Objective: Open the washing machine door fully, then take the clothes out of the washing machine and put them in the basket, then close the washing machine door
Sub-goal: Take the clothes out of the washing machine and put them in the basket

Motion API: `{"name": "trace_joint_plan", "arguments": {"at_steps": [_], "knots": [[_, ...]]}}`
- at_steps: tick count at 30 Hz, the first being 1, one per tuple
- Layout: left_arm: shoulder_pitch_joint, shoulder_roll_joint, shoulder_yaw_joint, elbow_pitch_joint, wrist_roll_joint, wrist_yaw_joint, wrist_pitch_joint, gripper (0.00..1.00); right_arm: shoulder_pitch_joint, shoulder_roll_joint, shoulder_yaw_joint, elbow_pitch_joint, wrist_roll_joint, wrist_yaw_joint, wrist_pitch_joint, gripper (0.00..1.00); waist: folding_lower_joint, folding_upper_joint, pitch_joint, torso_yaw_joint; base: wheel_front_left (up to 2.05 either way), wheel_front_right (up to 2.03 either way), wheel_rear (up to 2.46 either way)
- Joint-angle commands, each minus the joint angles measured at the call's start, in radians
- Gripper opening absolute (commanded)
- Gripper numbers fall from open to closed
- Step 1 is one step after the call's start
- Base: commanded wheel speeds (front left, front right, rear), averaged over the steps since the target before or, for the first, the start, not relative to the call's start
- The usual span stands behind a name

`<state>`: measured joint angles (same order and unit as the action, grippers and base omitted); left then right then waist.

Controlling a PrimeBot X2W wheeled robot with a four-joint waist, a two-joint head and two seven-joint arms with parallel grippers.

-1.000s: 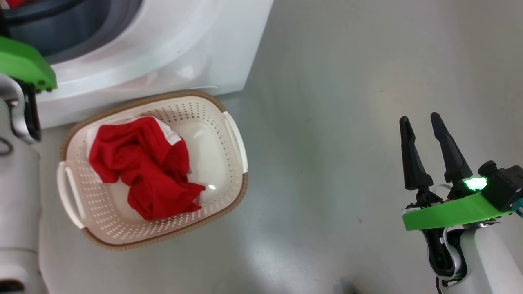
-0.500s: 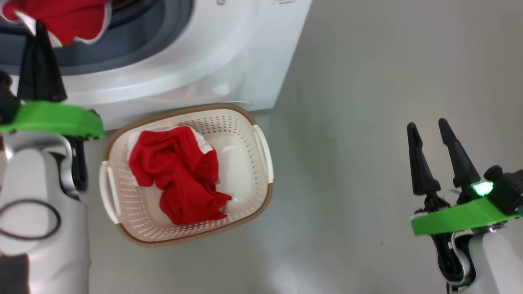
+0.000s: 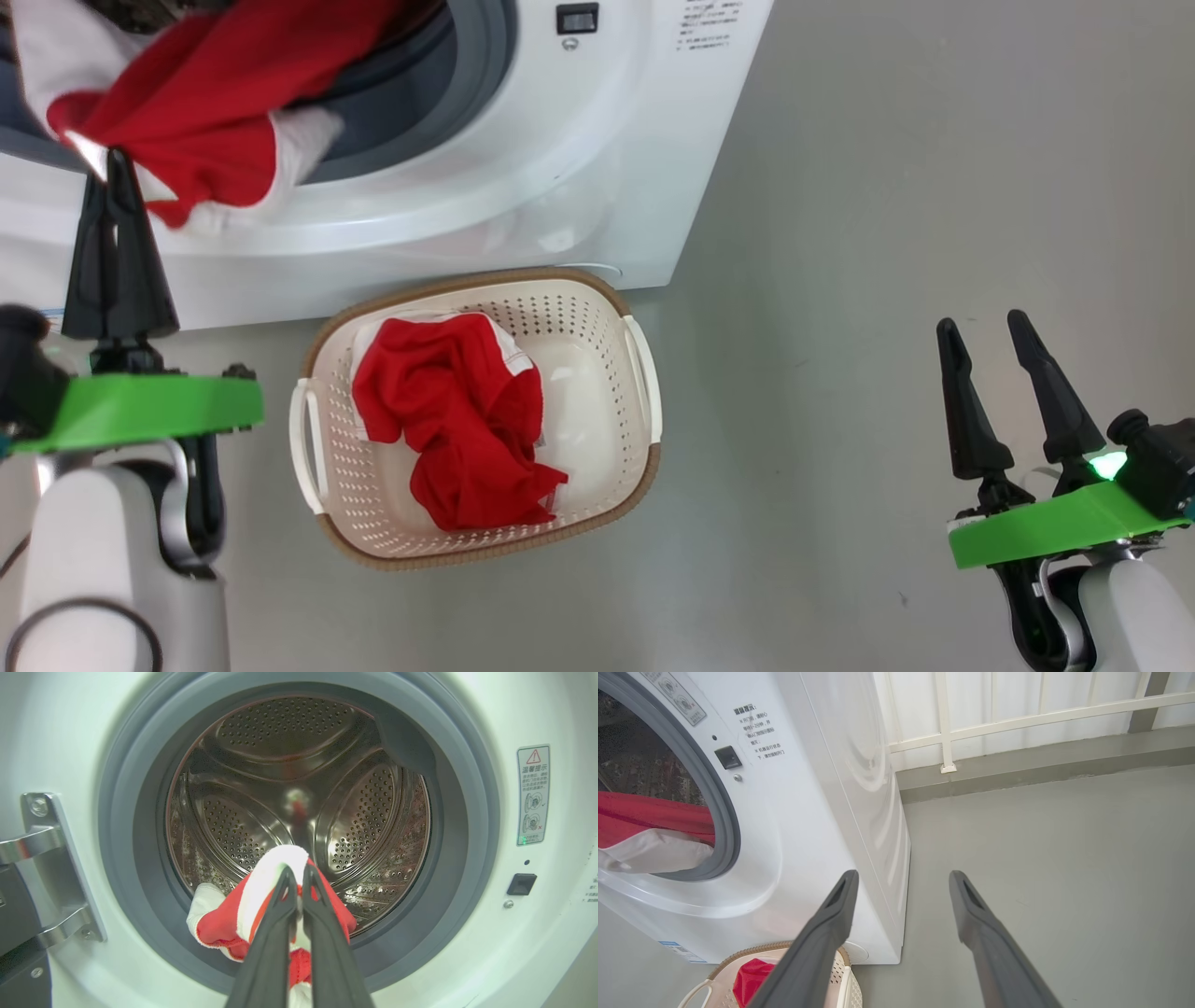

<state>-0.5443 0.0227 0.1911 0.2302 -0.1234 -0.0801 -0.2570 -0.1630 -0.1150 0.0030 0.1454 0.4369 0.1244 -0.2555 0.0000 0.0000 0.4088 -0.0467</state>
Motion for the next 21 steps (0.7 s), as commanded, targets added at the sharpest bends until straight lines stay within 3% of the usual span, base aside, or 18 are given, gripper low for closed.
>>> {"name": "trace_joint_plan", "arguments": {"at_steps": [1, 14, 21], "knots": [[0.027, 0.028, 0.022, -0.056, -0.005, -0.008, -0.005, 0.00, 0.018, -0.010, 0.013, -0.020, -0.006, 0.006, -0.006, 1.00, 0.0000, 0.0000, -0.007, 0.007, 0.00, 0.00, 0.00], [0.138, 0.028, -0.054, -0.359, -0.069, 0.048, -0.005, 0.00, 0.025, -0.010, 0.016, -0.022, -0.004, 0.006, -0.006, 1.00, 0.0000, 0.0000, -0.014, 0.010, 0.00, 0.00, 0.00], [0.172, 0.028, -0.093, -0.442, -0.060, 0.076, -0.005, 0.00, 0.020, -0.008, 0.011, -0.025, -0.005, 0.006, -0.006, 1.00, 0.0000, 0.0000, -0.002, 0.010, 0.00, 0.00, 0.00]]}}
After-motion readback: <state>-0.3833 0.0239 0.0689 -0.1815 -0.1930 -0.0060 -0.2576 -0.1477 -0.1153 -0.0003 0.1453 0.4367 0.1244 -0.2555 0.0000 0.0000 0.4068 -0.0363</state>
